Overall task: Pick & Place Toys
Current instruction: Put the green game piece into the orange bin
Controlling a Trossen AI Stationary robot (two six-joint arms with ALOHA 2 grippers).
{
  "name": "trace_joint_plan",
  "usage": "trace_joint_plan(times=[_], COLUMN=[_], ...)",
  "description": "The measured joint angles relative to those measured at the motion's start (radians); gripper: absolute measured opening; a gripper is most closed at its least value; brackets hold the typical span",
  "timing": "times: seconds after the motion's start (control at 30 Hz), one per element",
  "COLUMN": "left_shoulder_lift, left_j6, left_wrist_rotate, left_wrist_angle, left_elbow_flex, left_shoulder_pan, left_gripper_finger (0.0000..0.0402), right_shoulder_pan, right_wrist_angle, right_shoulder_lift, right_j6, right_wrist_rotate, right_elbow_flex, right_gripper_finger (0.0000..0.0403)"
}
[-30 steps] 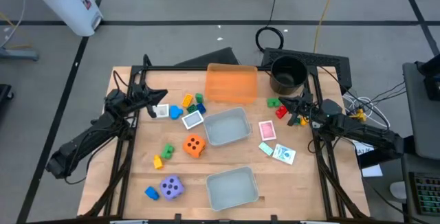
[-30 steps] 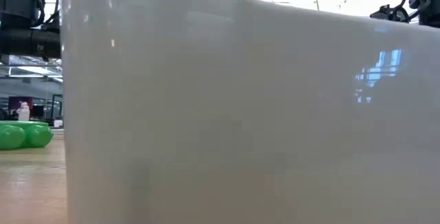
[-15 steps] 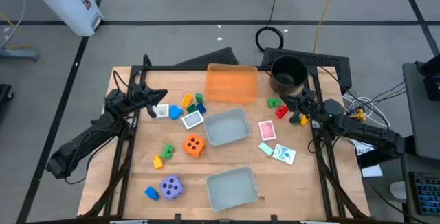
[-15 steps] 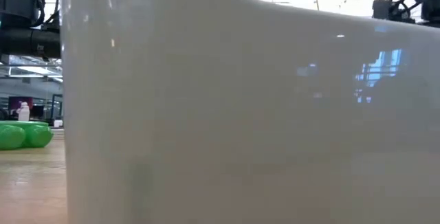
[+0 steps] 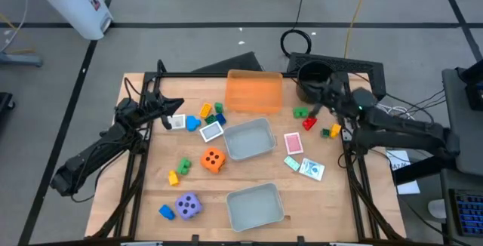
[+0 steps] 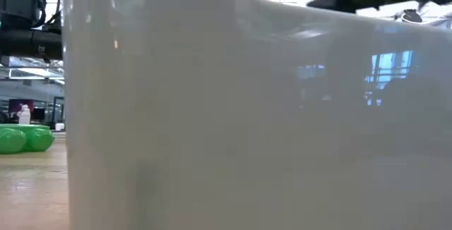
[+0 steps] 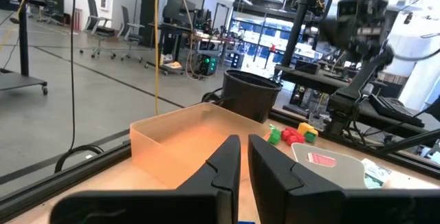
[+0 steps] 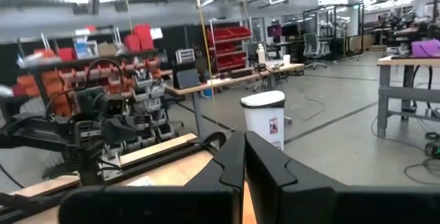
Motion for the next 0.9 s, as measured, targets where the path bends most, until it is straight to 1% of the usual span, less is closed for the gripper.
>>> trace_joint_plan(times=[0.1, 0.17, 0.33, 0.5, 0.9], left_shoulder_lift=[0.000, 0.000, 0.000, 0.000, 0.000], left_j6=[0.000, 0.000, 0.000, 0.000, 0.000], left_wrist_rotate=[-0.001, 0.000, 0.000, -0.001, 0.000], left_wrist_angle=[0.000, 0.001, 0.000, 0.000, 0.000], left_elbow_flex=[0.000, 0.000, 0.000, 0.000, 0.000], left_shoulder_pan=[0.000, 0.000, 0.000, 0.000, 0.000], left_gripper_finger=[0.0035, 0.0035, 0.0035, 0.0035, 0.0035], right_shoulder_pan=[0.000, 0.000, 0.000, 0.000, 0.000], right_wrist_angle=[-0.005, -0.003, 0.054, 0.057, 0.085], right_shoulder_lift=[0.151, 0.230, 0.341, 0.380, 0.386], right_j6=[0.003, 0.042, 0.155, 0.196, 0.176], right_wrist_rotate=[-0.005, -0.005, -0.007, -0.008, -0.006], right_elbow_flex=[0.101, 0.145, 0.161, 0.161, 0.161], right_gripper_finger=[0.0009, 0.0009, 0.0009, 0.0009, 0.0009])
